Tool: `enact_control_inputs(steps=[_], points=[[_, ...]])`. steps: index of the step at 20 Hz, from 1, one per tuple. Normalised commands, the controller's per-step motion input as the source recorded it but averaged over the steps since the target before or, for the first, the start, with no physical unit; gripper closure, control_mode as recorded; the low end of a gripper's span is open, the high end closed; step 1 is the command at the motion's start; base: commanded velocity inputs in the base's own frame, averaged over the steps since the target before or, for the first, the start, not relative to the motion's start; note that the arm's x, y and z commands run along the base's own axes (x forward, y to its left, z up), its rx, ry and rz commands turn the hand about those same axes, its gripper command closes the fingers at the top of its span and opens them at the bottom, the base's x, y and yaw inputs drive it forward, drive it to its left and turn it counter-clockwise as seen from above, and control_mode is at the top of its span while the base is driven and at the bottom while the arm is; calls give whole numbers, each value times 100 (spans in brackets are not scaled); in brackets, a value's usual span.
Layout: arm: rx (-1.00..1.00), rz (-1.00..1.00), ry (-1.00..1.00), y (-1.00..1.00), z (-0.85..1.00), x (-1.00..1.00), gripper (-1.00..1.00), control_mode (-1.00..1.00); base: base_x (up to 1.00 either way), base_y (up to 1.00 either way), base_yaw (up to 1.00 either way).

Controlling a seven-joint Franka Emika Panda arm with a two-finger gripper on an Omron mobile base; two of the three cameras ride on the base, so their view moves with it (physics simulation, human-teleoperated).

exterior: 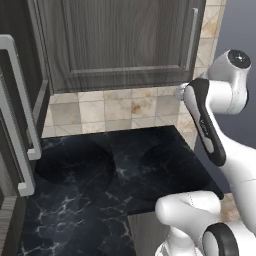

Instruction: Move the ketchup and shaker from the cabinet to the dining counter.

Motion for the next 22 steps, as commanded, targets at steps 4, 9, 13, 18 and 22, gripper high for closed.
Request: enact_control_inputs(steps=[4,9,13,18,22], points=[[0,-9,-63,-10,51,3,-100,-100,0,0,0],[0,-6,-48,0,40,18,-100,-100,0,0,0],[0,-4,-36,1,33,18,-100,-100,0,0,0],[0,-4,-30,0,33,21,-100,-100,0,0,0],[0,-4,-16,0,41,24,-100,-100,0,0,0]])
